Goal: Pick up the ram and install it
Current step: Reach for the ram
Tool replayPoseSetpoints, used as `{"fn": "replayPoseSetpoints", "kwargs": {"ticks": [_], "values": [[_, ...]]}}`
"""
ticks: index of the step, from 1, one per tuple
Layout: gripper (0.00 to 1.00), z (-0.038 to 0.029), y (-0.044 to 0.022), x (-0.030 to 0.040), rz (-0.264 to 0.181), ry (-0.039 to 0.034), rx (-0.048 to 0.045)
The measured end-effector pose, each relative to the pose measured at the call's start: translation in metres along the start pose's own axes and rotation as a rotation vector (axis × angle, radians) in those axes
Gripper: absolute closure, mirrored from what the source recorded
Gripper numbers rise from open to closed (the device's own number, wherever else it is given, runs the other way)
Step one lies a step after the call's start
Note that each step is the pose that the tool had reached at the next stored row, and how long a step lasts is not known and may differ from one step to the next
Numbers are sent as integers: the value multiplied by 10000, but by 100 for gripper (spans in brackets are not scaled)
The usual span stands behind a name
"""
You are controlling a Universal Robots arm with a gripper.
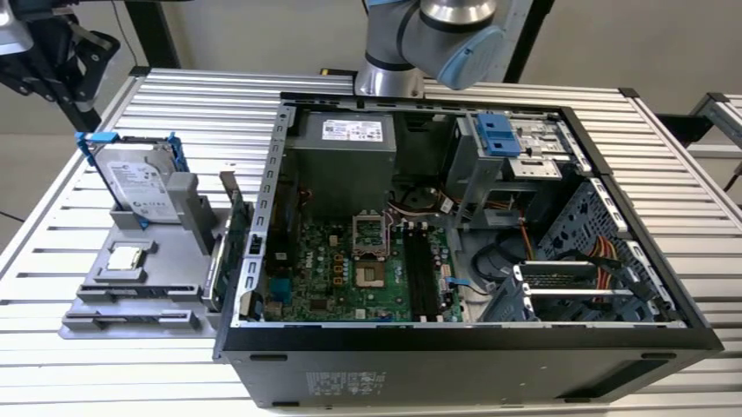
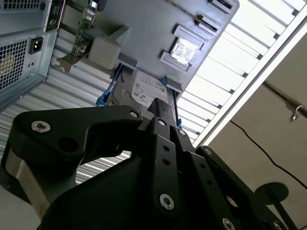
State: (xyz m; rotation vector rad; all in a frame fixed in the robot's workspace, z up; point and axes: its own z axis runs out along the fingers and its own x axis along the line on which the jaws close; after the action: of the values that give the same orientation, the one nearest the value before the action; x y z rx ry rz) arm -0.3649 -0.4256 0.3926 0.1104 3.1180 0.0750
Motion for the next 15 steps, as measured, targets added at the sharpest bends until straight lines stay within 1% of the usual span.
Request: {"fn": "replayPoseSetpoints", "kwargs": {"ticks": [12,15], "values": [[100,-1,-19,15,0,0,0],[100,-1,-36,11,-1,0,0]]}}
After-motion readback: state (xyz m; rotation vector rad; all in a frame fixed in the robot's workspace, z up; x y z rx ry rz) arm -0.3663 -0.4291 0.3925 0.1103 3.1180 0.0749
